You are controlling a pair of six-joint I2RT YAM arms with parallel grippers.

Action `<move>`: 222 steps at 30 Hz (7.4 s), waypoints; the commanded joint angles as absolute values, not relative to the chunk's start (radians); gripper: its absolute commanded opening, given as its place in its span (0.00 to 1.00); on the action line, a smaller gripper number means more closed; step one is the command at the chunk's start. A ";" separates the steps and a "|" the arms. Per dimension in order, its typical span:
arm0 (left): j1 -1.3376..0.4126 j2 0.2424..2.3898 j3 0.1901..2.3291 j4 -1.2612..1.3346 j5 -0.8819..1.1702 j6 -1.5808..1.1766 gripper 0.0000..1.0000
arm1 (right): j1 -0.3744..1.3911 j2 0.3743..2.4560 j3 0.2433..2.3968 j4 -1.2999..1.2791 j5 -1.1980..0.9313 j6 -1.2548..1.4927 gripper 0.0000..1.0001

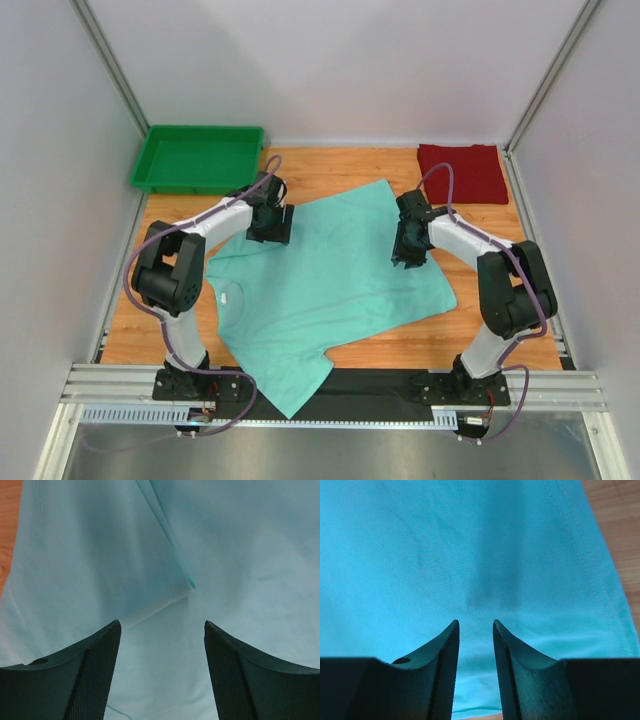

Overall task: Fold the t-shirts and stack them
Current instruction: Flatten the tshirt out, then fold the tshirt

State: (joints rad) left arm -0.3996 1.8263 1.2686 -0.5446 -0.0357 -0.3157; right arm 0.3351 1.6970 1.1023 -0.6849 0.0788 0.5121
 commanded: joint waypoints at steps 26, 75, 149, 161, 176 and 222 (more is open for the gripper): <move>-0.393 1.976 1.730 -0.611 -0.383 -0.070 0.00 | 0.022 1.511 0.804 -0.899 0.192 0.913 0.06; -0.226 1.968 1.489 -0.782 0.017 -0.400 0.75 | 0.279 2.020 1.443 -0.759 -0.198 0.377 0.40; -0.005 1.382 0.643 -0.661 0.132 -0.769 0.52 | -0.244 1.171 0.698 -0.910 -0.212 0.641 0.43; -0.005 1.347 0.638 -0.658 0.094 -0.747 0.09 | -0.244 1.097 0.591 -0.910 -0.190 0.702 0.43; -0.006 1.316 0.609 -0.655 0.121 -0.765 0.00 | -0.232 1.233 0.499 -0.744 -0.222 0.735 0.37; -0.012 1.268 0.845 -0.873 0.092 -0.752 0.00 | -0.193 1.337 0.830 -0.966 -0.120 0.581 0.00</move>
